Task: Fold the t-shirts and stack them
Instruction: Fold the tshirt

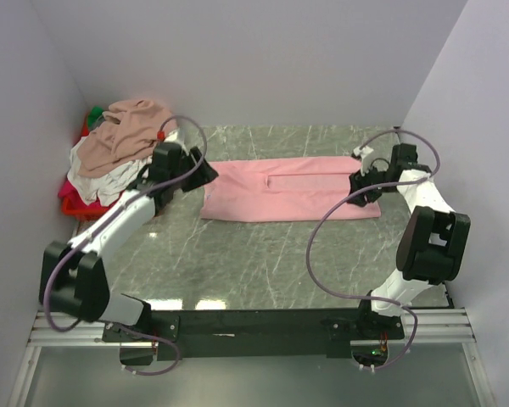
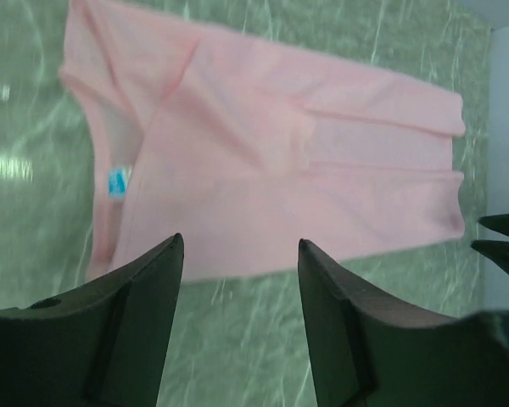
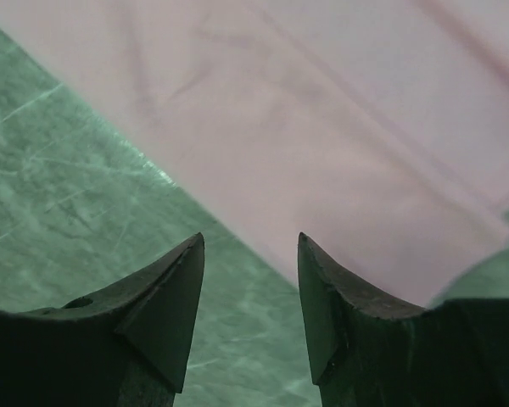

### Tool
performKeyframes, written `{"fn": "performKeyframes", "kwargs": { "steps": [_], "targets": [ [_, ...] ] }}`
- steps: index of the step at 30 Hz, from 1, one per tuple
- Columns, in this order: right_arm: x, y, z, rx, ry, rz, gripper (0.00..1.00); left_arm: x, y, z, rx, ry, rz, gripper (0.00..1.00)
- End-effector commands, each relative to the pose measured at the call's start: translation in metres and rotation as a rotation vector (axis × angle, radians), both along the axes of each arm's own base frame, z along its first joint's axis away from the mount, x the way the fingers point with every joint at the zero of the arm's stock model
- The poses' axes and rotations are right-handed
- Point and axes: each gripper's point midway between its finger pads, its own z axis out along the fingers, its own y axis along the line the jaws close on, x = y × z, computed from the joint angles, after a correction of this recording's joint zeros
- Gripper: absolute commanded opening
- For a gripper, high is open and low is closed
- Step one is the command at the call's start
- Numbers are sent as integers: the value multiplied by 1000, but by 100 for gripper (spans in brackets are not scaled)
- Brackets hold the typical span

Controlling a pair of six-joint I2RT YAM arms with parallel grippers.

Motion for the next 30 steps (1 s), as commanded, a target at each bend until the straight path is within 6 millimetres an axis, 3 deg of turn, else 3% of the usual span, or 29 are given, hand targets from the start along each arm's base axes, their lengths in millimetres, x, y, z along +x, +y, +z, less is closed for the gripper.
{"fn": "performKeyframes", "kwargs": {
  "steps": [1, 3, 4, 5, 9, 20, 22, 23, 24, 25, 27, 30],
  "targets": [
    [-20, 12, -14, 59, 56, -12, 55, -34, 11, -42, -45, 84, 49, 61],
    [-22, 10, -17, 70, 62, -36, 55, -38, 19, -46, -55, 75, 94, 60],
    [-26, 11, -21, 81, 74, -40, 55, -44, 21, -59, -49, 94, 99, 60],
    [-26, 10, -21, 84, 76, -46, 55, -41, 21, -58, -55, 80, 101, 60],
    [-29, 6, -23, 97, 88, -58, 55, -32, 28, -91, 37, 142, 117, 57],
    [-29, -4, -23, 111, 91, -84, 56, -14, 23, -122, 95, 204, 89, 51],
    [-30, -5, -23, 113, 90, -87, 56, -12, 24, -123, 111, 206, 88, 44],
    [-30, -5, -23, 115, 92, -86, 56, -12, 24, -124, 113, 207, 87, 36],
    [-30, -6, -23, 113, 91, -87, 56, -13, 25, -126, 118, 218, 85, 22],
    [-30, -6, -24, 113, 92, -89, 56, -10, 29, -125, 137, 213, 109, 17],
    [-31, -8, -23, 110, 93, -93, 56, -15, 31, -129, 147, 243, 112, 11],
    [-28, -16, -24, 87, 89, -120, 56, -26, 33, -132, 145, 275, 111, 9]
  ]
}}
